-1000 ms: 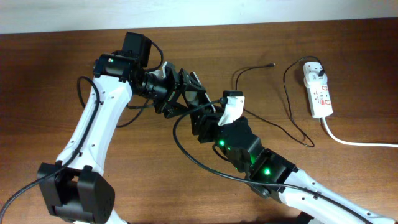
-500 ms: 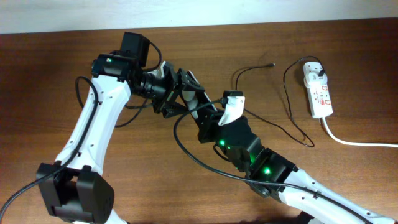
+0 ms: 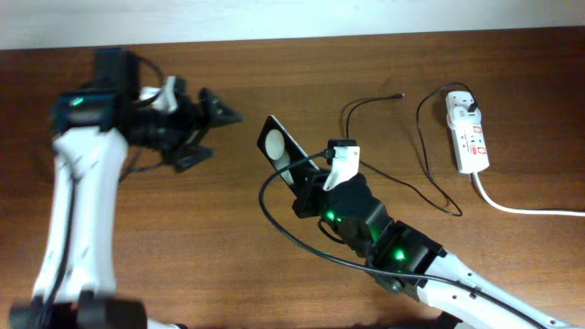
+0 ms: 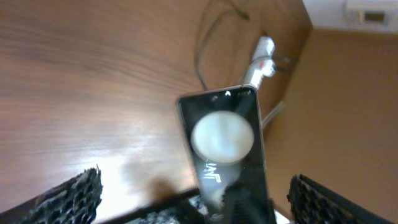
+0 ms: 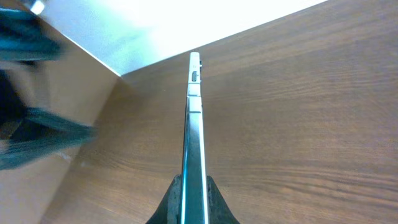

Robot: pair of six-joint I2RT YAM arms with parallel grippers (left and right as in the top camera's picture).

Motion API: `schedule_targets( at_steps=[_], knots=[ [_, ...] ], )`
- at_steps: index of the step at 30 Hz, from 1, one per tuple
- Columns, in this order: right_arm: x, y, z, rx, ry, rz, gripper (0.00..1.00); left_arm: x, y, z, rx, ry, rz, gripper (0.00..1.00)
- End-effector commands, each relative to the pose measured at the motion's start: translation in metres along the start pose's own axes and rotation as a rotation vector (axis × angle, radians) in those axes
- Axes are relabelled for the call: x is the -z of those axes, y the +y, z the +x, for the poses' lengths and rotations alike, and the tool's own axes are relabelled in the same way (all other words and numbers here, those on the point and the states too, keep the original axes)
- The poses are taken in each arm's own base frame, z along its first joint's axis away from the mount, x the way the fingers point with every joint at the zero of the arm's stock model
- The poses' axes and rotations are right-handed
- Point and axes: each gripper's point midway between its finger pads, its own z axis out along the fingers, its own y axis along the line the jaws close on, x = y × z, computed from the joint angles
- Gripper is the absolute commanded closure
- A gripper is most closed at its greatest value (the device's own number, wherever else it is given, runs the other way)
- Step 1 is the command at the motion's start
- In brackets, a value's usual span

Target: Plug charger to phone and switch on socket

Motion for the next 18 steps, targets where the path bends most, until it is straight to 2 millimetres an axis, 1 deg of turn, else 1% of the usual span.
schedule_targets(
  at_steps=[1, 2, 3, 4, 5, 6, 7, 8, 10, 12, 13, 14, 15, 16, 17, 18],
  knots=[
    [0.018, 0.013, -0.017, -0.028, -0.034, -0.040, 0.96, 0.088, 0.025, 0.010, -0.171, -0.321, -0.238, 0.01],
    [0.022, 0.009, -0.015, -0.115, -0.023, -0.026, 0.96, 0.123, 0.028, 0.022, -0.184, -0.455, -0.291, 0.01],
    [0.024, 0.006, -0.012, -0.206, -0.009, -0.014, 0.96, 0.146, 0.018, 0.044, -0.236, -0.553, -0.271, 0.01],
    [0.026, 0.005, -0.011, -0.234, -0.003, -0.009, 0.96, 0.154, 0.017, 0.058, -0.265, -0.605, -0.263, 0.01],
    [0.029, 0.003, -0.010, -0.259, 0.003, -0.002, 0.96, 0.157, 0.022, 0.064, -0.280, -0.648, -0.270, 0.01],
    [0.034, 0.002, -0.010, -0.257, 0.006, 0.002, 0.96, 0.152, 0.031, 0.071, -0.304, -0.689, -0.259, 0.01],
    [0.040, 0.000, -0.011, -0.256, 0.006, 0.008, 0.96, 0.147, 0.039, 0.074, -0.318, -0.715, -0.254, 0.01],
    [0.050, -0.002, -0.015, -0.258, -0.006, 0.014, 0.96, 0.138, 0.054, 0.072, -0.326, -0.753, -0.264, 0.01],
    [0.068, -0.017, -0.022, -0.323, -0.048, 0.070, 0.96, 0.117, 0.068, 0.068, -0.342, -0.753, -0.235, 0.01],
    [0.077, -0.021, -0.023, -0.363, -0.057, 0.076, 0.96, 0.101, 0.064, 0.066, -0.347, -0.692, -0.169, 0.01],
    [0.078, -0.024, -0.020, -0.402, -0.057, 0.078, 0.96, 0.094, 0.063, 0.065, -0.308, -0.658, -0.137, 0.01],
    [0.074, -0.033, -0.010, -0.521, -0.052, 0.099, 0.96, 0.081, 0.060, 0.064, -0.258, -0.586, -0.080, 0.01],
    [0.070, -0.039, -0.002, -0.598, -0.047, 0.109, 0.96, 0.067, 0.056, 0.063, -0.216, -0.503, -0.022, 0.01],
    [0.065, -0.040, 0.006, -0.656, -0.041, 0.082, 0.96, 0.055, 0.055, 0.061, -0.164, -0.433, 0.016, 0.01],
    [0.062, -0.038, 0.009, -0.686, -0.036, 0.052, 0.96, 0.046, 0.056, 0.059, -0.119, -0.385, 0.037, 0.01],
    [0.058, -0.037, 0.014, -0.762, -0.028, 0.021, 0.96, 0.030, 0.057, 0.055, -0.045, -0.290, 0.080, 0.01]
  ],
)
